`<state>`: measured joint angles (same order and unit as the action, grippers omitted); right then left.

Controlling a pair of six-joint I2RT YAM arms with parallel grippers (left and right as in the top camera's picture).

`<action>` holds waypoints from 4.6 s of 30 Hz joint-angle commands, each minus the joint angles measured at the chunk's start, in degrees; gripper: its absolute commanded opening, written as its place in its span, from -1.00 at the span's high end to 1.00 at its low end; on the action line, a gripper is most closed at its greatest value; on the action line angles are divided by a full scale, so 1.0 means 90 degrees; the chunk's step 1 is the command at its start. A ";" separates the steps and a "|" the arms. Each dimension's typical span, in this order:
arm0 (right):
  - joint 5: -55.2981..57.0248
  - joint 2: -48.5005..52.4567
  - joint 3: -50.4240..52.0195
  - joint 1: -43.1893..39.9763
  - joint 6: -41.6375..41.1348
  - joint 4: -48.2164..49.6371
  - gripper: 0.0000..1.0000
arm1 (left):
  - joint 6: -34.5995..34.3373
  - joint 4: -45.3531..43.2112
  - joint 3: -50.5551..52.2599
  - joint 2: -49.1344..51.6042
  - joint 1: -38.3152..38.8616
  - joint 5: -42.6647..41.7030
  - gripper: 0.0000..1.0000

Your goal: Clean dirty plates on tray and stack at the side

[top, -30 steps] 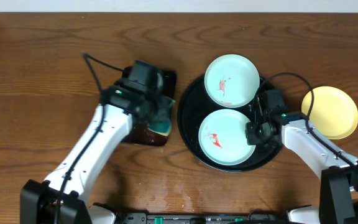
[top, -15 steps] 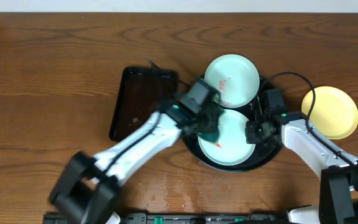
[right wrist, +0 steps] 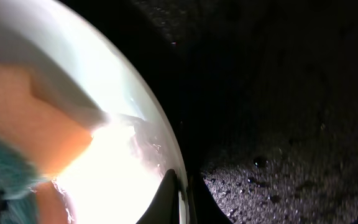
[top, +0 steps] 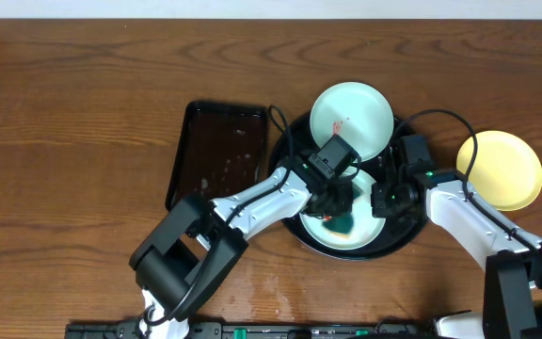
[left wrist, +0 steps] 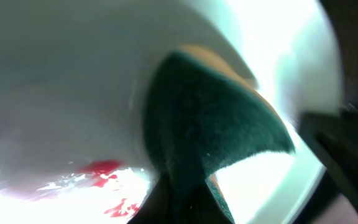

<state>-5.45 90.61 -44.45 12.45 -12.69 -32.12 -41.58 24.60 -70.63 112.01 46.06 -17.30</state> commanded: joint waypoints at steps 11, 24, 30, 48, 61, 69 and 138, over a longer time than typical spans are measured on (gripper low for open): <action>0.0002 0.0231 0.0085 0.0039 -0.0058 -0.0073 0.97 | 0.0019 0.2178 -0.0265 0.0362 -0.0243 0.4777 0.85; 0.0002 0.0231 0.0085 0.0039 -0.0058 -0.0097 0.97 | 0.0114 0.0316 -0.0238 0.0427 -0.0124 -0.0338 0.85; 0.0002 0.0231 0.0085 0.0039 -0.0058 -0.0090 0.98 | 0.0117 -0.0372 -0.0238 0.0427 0.0199 -0.1265 0.85; 0.0002 0.0231 0.0083 0.0039 -0.0056 -0.0095 0.97 | 0.0423 0.2076 -0.0233 0.0423 0.0180 0.3538 0.84; 0.0002 0.0231 0.0083 0.0039 -0.0056 -0.0095 0.98 | 0.1120 0.2084 -0.0294 0.0423 0.0165 0.6402 0.84; 0.0002 0.0231 0.0083 0.0039 -0.0058 -0.0119 0.98 | 0.1168 0.1256 -0.0279 0.0427 0.0170 0.3189 0.84; 0.0000 0.0231 0.0083 0.0039 0.0012 -0.0197 0.97 | 0.1127 0.2834 -0.0845 -0.2482 -0.1542 0.3218 0.83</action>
<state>-10.33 91.48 -45.04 13.21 -14.20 -32.60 -32.82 49.15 -77.10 90.48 36.58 14.66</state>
